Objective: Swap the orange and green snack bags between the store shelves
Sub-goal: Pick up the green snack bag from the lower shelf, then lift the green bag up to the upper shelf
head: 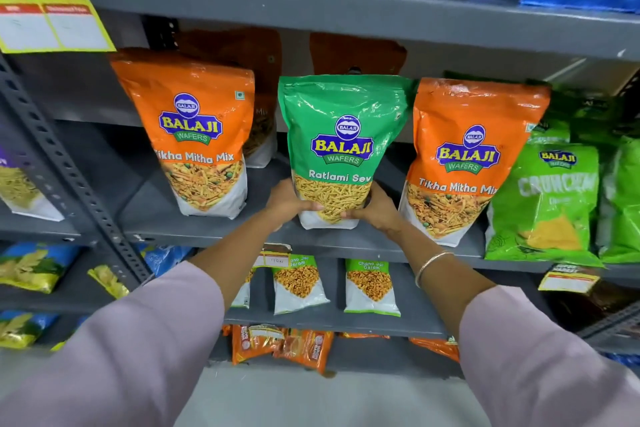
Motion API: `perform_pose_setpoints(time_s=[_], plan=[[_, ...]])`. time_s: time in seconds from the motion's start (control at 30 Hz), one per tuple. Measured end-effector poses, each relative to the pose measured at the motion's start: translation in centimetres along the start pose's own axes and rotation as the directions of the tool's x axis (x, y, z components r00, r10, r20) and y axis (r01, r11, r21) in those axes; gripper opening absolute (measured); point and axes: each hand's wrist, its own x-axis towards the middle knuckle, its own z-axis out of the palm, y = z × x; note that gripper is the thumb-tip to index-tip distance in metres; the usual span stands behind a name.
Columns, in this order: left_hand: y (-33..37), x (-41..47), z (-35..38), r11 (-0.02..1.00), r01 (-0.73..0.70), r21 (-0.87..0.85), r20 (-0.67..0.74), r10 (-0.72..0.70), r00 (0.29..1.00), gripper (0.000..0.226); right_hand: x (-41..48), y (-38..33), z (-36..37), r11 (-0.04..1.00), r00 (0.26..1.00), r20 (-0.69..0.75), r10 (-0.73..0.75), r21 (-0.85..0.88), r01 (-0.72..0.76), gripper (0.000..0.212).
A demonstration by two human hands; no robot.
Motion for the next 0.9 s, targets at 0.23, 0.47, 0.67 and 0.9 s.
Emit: perform_pose_setpoints(time_s=[0.23, 0.47, 0.67, 0.9], plan=[[-0.2, -4.0, -2.1, 0.998, -0.048, 0.044, -0.028, 0.049, 0.998, 0.058, -3.7, -1.5, 1.5, 0.999, 0.999, 0.006, -0.043, 0.010, 0.043, 0.080], [2.0, -9.5, -4.2, 0.980, -0.195, 0.046, -0.038, 0.197, 0.980, 0.061, -9.1, -5.2, 0.4, 0.993, 0.993, -0.014, -0.115, -0.018, 0.114, 0.081], [6.9, -13.2, -6.5, 0.950, -0.303, 0.080, -0.012, 0.305, 0.952, 0.067, -14.6, -11.1, -3.1, 0.977, 0.981, -0.012, -0.195, -0.086, 0.194, 0.077], [17.4, -16.7, -10.1, 0.881, -0.458, 0.122, -0.058, 0.467, 0.882, 0.049, -18.3, -20.9, -11.0, 0.937, 0.951, -0.035, -0.308, -0.182, 0.297, 0.047]])
